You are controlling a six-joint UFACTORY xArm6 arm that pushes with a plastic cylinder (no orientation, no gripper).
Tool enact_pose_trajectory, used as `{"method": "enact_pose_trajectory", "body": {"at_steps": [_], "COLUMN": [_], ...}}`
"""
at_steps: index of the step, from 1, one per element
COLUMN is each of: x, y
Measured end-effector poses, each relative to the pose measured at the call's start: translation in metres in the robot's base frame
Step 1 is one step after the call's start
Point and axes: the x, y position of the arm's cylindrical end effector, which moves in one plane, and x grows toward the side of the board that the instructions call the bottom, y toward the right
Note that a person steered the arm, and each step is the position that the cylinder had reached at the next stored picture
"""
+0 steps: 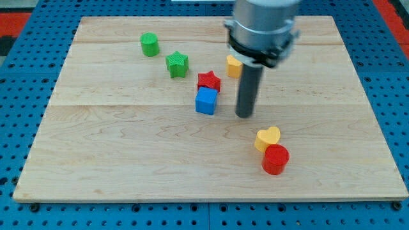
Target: Move yellow heart into the red star
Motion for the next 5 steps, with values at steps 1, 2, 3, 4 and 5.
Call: {"method": "enact_pose_trajectory", "body": {"at_steps": [1,2,3,4,5], "x": [0.030,0.061,0.098,0.098,0.094], "y": [-0.039,-0.060,0.002,0.062,0.046]}}
